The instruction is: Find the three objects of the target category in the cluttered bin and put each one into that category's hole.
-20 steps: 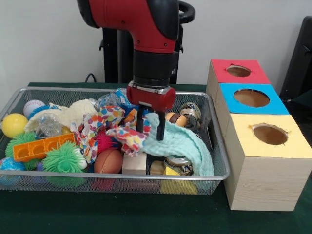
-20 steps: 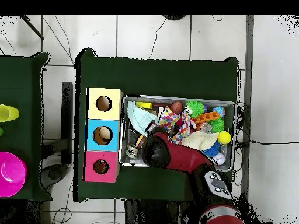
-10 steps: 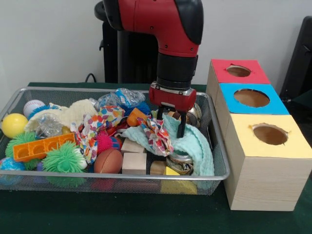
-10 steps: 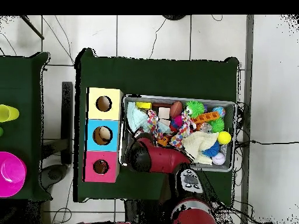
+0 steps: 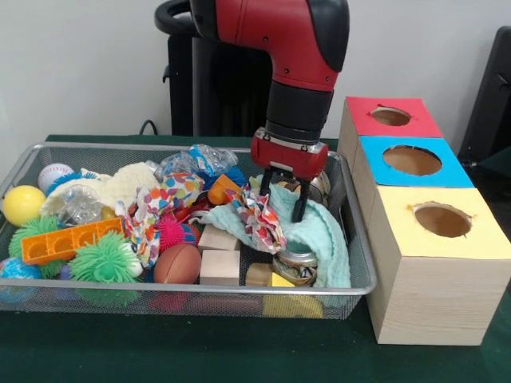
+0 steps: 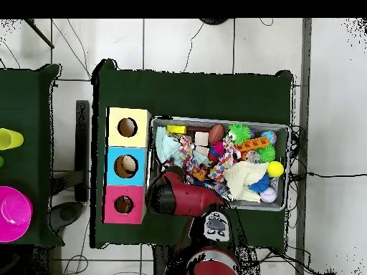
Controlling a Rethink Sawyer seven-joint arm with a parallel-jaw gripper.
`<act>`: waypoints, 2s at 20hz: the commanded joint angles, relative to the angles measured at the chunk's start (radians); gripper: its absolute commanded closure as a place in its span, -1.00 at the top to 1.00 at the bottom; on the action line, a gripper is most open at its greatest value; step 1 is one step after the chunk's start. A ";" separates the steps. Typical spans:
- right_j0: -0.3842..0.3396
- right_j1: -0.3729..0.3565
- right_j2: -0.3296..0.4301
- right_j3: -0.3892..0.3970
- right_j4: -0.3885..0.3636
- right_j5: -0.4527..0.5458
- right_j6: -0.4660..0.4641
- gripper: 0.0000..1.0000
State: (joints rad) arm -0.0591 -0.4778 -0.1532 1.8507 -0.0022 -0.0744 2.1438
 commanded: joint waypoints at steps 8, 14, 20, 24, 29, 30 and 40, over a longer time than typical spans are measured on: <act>0.010 0.097 0.081 0.045 0.061 -0.060 0.183 1.00; 0.047 0.140 0.060 0.052 0.079 -0.077 0.195 1.00; -0.040 0.122 0.154 0.096 0.009 0.022 0.121 1.00; -0.090 0.063 0.187 0.146 -0.040 0.120 0.048 1.00; -0.132 0.030 0.201 0.148 -0.090 0.218 -0.028 1.00; -0.139 0.030 0.202 0.142 -0.101 0.232 -0.039 1.00; -0.212 -0.040 0.230 0.237 -0.183 0.338 -0.062 1.00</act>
State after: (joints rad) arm -0.2290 -0.5403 -0.0345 1.9350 -0.0877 0.0487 2.1438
